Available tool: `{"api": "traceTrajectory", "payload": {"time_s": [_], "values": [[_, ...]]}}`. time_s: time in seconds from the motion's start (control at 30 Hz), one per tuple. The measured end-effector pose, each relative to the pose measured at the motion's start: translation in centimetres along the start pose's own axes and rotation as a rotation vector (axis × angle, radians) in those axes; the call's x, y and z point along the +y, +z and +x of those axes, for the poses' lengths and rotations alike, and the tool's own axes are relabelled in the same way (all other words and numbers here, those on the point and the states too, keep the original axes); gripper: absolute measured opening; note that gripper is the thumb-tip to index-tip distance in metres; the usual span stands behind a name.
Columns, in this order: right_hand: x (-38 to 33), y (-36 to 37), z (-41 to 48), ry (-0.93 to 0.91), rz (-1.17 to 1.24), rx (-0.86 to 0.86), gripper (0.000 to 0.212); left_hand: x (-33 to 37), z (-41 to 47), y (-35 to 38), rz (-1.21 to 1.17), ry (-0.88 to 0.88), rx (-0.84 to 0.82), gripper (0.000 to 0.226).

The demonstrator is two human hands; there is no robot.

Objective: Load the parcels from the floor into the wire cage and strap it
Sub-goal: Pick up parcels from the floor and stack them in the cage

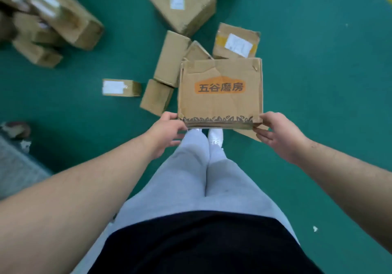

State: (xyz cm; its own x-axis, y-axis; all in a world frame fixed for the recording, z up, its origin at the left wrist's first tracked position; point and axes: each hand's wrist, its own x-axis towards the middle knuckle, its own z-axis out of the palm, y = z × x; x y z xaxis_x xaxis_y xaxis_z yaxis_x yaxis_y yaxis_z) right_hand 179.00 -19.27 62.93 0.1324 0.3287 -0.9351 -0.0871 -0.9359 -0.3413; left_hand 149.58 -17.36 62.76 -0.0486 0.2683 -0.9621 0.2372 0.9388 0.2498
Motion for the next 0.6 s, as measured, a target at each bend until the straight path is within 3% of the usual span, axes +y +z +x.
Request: {"api": "traceTrajectory", "payload": {"time_s": [0.13,0.4,0.6], "values": [[-0.7,5.9,-6.2,-0.139,-0.428,-0.038,0.034,-4.9,-6.3,-7.0,-0.131,0.058,0.075,0.037],[-1.3,25.2,-12.3,-0.385,-0.741,-0.206,0.03,-16.9,-14.6,-19.8,-0.592,0.154,0.318,0.041],[1.5,46.1,-17.3,-0.625,-0.999,-0.332,0.028,-29.4,-18.6,-32.3,-0.838,0.153,0.462,0.038]]}}
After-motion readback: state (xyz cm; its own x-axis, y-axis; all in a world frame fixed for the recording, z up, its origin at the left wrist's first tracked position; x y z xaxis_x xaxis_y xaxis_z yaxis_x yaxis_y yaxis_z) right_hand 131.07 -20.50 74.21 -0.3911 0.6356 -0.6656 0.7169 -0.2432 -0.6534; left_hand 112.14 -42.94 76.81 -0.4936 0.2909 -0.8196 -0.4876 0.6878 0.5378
